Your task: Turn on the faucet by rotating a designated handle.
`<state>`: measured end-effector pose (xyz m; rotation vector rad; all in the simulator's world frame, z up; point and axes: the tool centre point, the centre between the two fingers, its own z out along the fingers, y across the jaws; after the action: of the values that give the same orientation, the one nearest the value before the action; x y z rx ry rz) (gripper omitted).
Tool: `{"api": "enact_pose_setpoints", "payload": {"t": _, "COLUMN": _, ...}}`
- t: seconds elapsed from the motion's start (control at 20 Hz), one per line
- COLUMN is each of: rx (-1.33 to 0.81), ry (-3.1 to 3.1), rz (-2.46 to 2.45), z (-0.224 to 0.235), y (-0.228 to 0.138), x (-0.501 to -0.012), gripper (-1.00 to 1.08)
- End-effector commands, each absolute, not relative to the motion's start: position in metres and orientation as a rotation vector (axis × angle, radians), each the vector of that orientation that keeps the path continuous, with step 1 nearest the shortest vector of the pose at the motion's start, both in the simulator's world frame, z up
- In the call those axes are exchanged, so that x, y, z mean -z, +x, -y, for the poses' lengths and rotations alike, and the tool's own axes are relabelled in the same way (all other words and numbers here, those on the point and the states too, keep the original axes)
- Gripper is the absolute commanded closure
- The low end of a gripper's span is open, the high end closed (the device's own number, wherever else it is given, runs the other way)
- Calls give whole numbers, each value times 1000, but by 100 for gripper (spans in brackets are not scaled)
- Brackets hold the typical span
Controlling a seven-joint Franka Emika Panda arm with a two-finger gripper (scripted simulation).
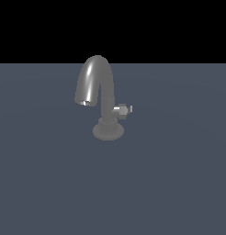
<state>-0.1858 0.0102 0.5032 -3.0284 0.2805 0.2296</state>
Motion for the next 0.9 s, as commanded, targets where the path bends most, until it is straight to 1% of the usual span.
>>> {"api": "enact_pose_setpoints", "payload": {"t": 0.0, "rx": -292, "ry": -2995, "rz": -340, "z": -11, "y": -173, "x": -501, "gripper": 108}}
{"api": "enact_pose_setpoints", "payload": {"t": 0.85, "rx": -707, "ry": -2693, "rz": -732, "z": -6, "y": -85, "x": -466, "gripper": 108}}
